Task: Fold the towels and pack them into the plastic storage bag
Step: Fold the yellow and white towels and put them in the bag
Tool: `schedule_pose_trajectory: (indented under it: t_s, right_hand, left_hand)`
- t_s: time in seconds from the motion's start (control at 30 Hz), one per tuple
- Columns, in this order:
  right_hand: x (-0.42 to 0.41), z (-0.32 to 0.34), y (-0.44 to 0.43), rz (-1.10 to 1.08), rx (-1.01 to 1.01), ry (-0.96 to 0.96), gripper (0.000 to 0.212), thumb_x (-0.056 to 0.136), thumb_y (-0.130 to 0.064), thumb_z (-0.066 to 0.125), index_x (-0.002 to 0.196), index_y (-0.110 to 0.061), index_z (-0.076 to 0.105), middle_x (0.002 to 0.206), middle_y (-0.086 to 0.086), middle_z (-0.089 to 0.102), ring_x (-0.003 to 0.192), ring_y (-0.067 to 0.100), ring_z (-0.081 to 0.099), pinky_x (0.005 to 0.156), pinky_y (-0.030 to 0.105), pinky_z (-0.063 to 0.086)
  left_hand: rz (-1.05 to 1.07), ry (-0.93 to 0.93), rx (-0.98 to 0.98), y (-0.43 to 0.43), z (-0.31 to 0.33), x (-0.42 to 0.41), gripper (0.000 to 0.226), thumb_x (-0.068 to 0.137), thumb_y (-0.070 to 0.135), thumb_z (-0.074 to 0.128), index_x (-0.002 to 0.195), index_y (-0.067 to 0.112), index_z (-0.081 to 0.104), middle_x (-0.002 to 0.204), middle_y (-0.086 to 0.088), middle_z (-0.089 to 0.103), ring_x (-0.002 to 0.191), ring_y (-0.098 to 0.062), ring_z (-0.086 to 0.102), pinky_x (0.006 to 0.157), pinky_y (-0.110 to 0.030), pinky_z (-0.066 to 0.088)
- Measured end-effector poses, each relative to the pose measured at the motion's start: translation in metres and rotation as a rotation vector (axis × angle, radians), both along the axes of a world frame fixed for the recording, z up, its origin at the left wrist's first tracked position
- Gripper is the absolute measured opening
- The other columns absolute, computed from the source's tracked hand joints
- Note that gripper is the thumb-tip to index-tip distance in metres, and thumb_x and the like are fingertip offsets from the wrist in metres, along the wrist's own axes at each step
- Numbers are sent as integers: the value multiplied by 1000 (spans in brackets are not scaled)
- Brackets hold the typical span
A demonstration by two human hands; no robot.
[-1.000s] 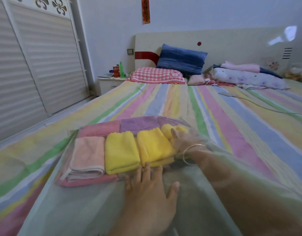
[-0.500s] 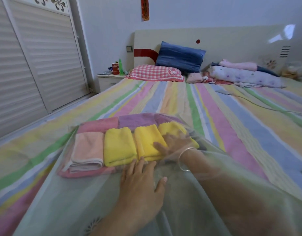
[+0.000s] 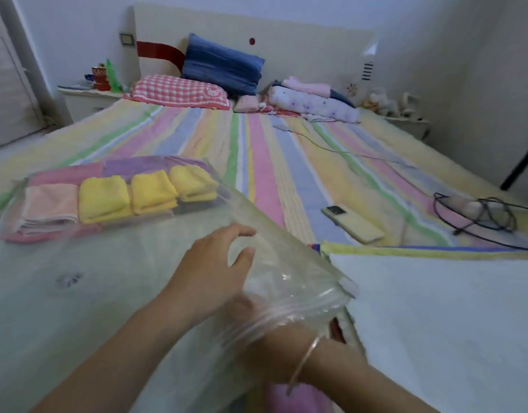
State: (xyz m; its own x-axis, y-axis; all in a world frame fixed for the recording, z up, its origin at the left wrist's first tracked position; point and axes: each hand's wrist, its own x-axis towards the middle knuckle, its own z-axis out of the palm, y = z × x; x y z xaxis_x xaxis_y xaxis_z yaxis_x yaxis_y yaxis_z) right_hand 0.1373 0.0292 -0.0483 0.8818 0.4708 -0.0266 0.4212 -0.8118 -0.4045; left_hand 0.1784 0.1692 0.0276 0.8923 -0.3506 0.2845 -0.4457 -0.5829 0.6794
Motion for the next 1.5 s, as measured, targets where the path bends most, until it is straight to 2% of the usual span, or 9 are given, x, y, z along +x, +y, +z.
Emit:
schedule_pose_trajectory:
  t_s: [0.1, 0.37, 0.5, 0.6, 0.7, 0.8, 1.03, 1.27, 1.5]
  right_hand:
    - [-83, 23, -52, -77, 219, -36, 34, 86, -30, 48, 114, -23, 67, 118, -4, 65, 109, 13, 60, 93, 26, 46]
    - [-174, 10, -160, -489, 168, -246, 15, 78, -45, 51, 84, -39, 64, 86, -18, 56, 70, 3, 53, 59, 15, 41]
    - [-192, 0, -167, -352, 93, -189, 43, 68, -68, 58, 101, -40, 58, 86, -22, 49, 80, -5, 46, 68, 17, 41]
    - [-202, -4, -168, -247, -1, -226, 58, 60, -73, 61, 106, -40, 50, 99, -21, 49, 89, 0, 46, 68, 16, 38]
    - [-206, -8, -173, -277, 84, -219, 39, 68, -64, 58, 97, -39, 50, 100, -20, 52, 91, 3, 48, 72, 22, 42]
    - [-205, -9, -176, -347, 236, -190, 25, 75, -58, 54, 84, -35, 61, 95, -17, 59, 90, 5, 54, 77, 29, 46]
    - [-211, 2, -172, -459, 295, -117, 12, 83, -40, 68, 74, -32, 66, 98, -17, 67, 94, 2, 58, 83, 24, 46]
    - [-219, 5, -156, -473, 197, -74, 32, 74, -61, 66, 98, -40, 65, 106, -22, 52, 101, 1, 43, 84, 15, 38]
    - [-222, -7, -136, -577, 195, -264, 13, 80, -45, 68, 85, -35, 74, 98, -13, 56, 97, 13, 48, 80, 28, 46]
  left_hand:
    - [-30, -8, 77, -32, -22, -28, 51, 86, 47, 40, 131, 30, 55, 137, 13, 53, 130, -6, 44, 107, -24, 31]
    - [148, 115, 721, -43, -115, -50, 73, 91, 56, 5, 156, 23, 7, 164, -7, 2, 151, -21, -1, 121, -43, 2]
    - [186, -66, 584, -52, -101, -73, 67, 83, 41, 26, 140, 12, 49, 148, -16, 44, 137, -33, 39, 115, -49, 26]
    - [125, -213, 268, -75, -84, -121, 43, 78, 31, 40, 112, 19, 64, 113, 1, 64, 104, -21, 59, 91, -37, 47]
    - [147, -34, 52, -99, -66, -182, 6, 87, 29, 57, 91, 33, 57, 81, 17, 62, 74, -3, 59, 68, -28, 49]
    - [155, 178, -56, -116, -66, -214, 8, 89, 32, 63, 88, 33, 55, 69, 14, 66, 61, -3, 61, 64, -34, 52]
    - [277, 228, -63, -137, -59, -227, 11, 95, 41, 51, 88, 33, 52, 62, 12, 68, 56, -1, 60, 57, -27, 46]
    - [279, 346, 55, -130, -68, -219, 22, 87, 41, 64, 103, 34, 51, 60, 16, 68, 64, 2, 62, 65, -26, 49]
    - [271, 360, 148, -127, -68, -217, 36, 87, 52, 60, 112, 28, 51, 62, 9, 55, 70, -9, 58, 65, -30, 46]
